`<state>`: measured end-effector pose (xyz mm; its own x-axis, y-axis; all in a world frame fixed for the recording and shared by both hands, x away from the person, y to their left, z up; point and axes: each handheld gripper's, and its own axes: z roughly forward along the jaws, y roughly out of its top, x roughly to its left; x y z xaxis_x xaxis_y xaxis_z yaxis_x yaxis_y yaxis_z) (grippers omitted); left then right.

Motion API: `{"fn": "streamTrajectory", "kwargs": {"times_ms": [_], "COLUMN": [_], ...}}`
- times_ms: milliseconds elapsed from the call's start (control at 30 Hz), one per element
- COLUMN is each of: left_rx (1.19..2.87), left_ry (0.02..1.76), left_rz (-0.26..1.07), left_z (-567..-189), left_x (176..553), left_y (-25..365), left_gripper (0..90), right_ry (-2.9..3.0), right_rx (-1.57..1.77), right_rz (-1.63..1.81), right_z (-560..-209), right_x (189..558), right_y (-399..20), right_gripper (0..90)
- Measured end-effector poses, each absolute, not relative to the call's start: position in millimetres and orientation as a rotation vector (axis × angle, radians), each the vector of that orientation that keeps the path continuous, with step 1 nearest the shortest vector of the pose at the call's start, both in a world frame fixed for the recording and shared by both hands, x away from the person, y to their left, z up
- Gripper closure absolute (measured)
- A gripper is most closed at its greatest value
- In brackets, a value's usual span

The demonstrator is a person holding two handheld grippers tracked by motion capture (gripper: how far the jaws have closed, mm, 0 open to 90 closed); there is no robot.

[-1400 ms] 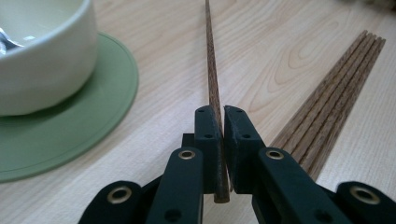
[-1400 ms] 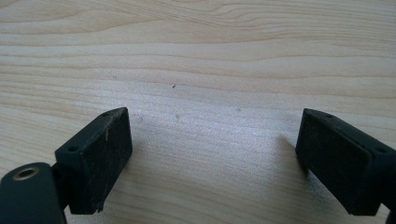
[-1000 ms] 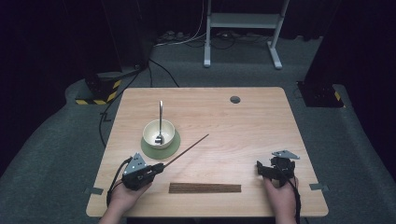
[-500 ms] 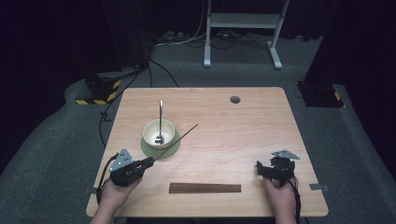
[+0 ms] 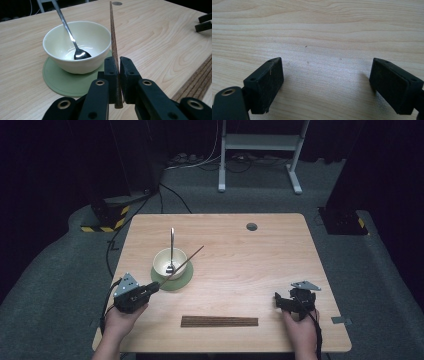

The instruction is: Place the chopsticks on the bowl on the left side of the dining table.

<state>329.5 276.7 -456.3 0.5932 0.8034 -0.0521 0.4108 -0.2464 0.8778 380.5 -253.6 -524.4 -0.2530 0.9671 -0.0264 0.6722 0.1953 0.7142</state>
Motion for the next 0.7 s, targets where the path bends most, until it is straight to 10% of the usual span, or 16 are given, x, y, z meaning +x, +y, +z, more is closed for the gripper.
{"fn": "streamTrajectory", "kwargs": {"times_ms": [700], "left_rx": [1.875], "left_ry": [1.073], "left_rz": [0.554], "left_z": [-463.3], "left_x": [353.9], "left_y": [288.2], "left_gripper": [83.9], "right_ry": [1.999], "right_rx": [1.526], "right_rz": [0.817], "right_z": [-524.4], "right_x": [380.3], "right_y": [-253.4], "right_gripper": [12.2]}}
